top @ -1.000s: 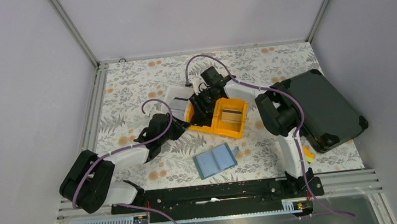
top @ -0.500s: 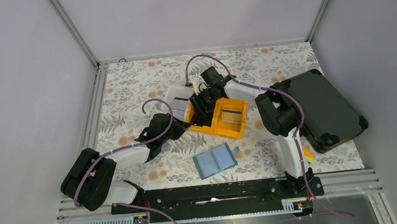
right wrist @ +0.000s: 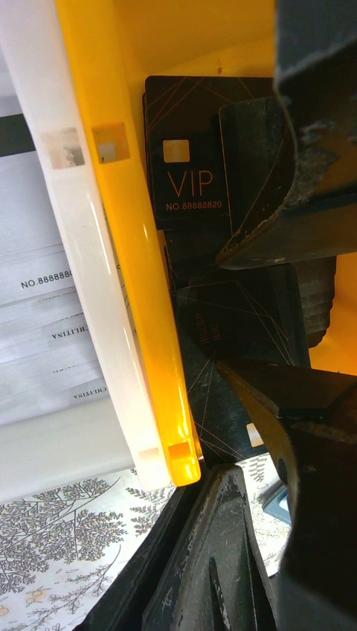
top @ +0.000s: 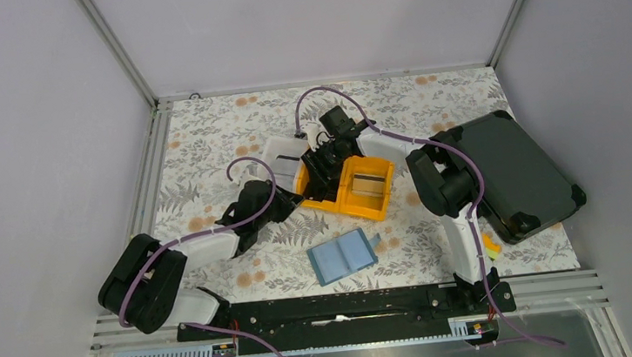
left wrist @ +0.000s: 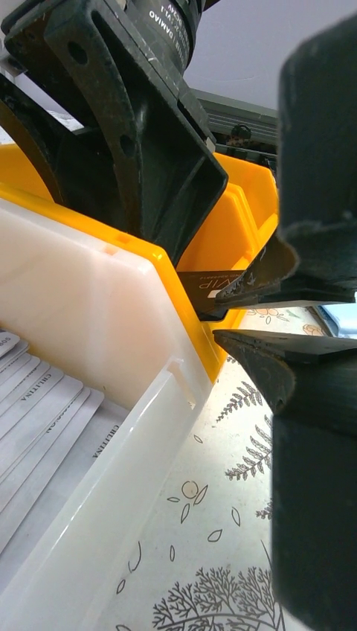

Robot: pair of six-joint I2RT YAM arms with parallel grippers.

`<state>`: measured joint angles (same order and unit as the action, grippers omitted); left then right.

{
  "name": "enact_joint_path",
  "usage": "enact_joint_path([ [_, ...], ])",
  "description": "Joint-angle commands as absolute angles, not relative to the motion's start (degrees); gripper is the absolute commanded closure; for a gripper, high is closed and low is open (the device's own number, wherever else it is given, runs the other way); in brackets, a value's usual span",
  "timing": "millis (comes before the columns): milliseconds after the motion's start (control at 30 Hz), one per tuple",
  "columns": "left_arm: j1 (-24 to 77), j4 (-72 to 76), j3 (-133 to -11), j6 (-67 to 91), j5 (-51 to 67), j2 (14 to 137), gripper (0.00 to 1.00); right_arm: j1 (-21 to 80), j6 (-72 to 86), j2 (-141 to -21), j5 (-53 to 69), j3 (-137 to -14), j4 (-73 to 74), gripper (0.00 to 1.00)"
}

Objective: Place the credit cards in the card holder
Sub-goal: Pick up the credit card from the storage box.

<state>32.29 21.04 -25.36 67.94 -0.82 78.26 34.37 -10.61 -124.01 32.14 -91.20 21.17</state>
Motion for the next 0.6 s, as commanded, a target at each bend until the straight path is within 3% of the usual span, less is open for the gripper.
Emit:
enact_joint_path([
  [0,32.5,25.0,-27.7,68.6,-0.7,79.5,0.82,34.2,-10.8,-122.3,31.8,-90.9,22.3,0.45],
  [567,32.5,24.4,-27.6,68.7,-1.4,77.7,0.97,34.3,-10.8,-122.0,31.3,-90.6,22.3,0.46],
])
